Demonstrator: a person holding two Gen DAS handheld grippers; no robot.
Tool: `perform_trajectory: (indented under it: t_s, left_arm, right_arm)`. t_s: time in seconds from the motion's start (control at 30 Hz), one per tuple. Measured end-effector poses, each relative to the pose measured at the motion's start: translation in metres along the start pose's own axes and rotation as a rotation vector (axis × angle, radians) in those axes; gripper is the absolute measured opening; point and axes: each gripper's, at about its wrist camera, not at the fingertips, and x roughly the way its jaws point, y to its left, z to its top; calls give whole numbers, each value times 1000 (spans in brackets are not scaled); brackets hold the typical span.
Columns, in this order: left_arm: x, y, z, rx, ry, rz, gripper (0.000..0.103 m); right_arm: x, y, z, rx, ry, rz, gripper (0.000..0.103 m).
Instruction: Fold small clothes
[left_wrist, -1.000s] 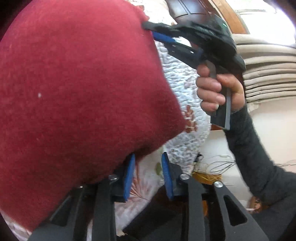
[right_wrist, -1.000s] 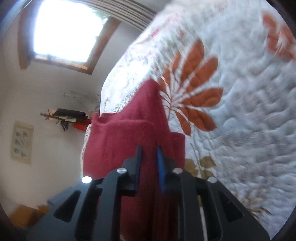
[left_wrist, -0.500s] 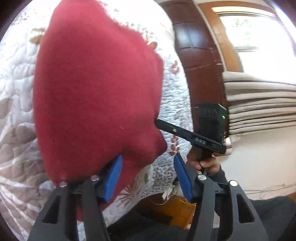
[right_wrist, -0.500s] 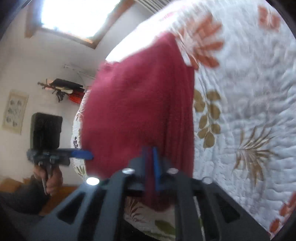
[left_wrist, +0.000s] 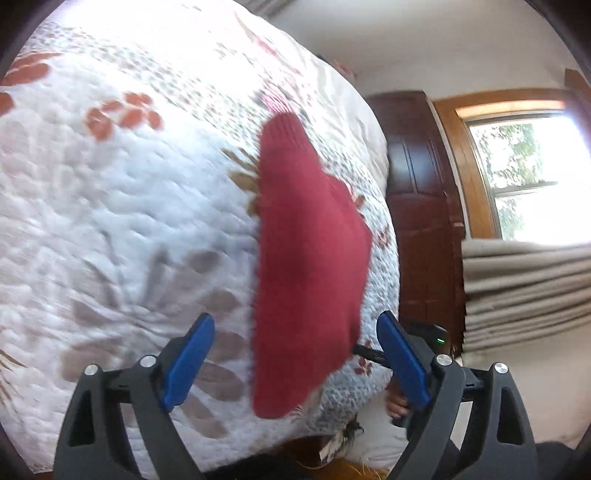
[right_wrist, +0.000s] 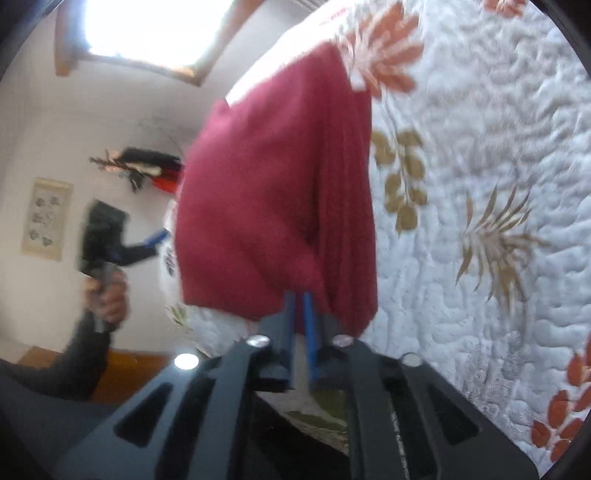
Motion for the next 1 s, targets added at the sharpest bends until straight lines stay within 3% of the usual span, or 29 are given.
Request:
perform_trajectory:
  t_s: [0.03, 0.07, 0.1, 0.23, 0.37, 0.6, 0.67, 0.77, 1.0]
  left_arm:
    - [0, 6, 4, -6, -3, -1, 90]
    - [1, 10, 7, -13, -5, -5, 90]
    - [4, 13, 10, -22, -3, -16, 90]
    - [26, 24, 14, -62, 55, -71, 92]
    - [62, 29, 6, -106, 137, -92, 92]
    - [90, 29, 2, -101, 189, -153, 93]
    - [101, 25, -5, -90, 238, -192, 93]
    - [114, 13, -19, -31, 306, -199, 94]
    - [139, 7, -24, -19, 325, -196, 99]
  right_arm:
    - [-10, -4, 8, 11, -22, 6, 46]
    - [-19, -12, 21, 41, -56, 19, 83]
    - [-24, -19, 28, 68, -76, 35, 99]
    - [-5, -72, 72, 282, -29, 209, 101]
    - [19, -95, 103, 309, 4, 311, 101]
    - [48, -84, 141, 247, 69, 312, 101]
    - [47, -79, 141, 231, 69, 310, 101]
    - [27, -60, 144, 150, 52, 417, 101]
    - [47, -72, 154, 207, 68, 463, 99]
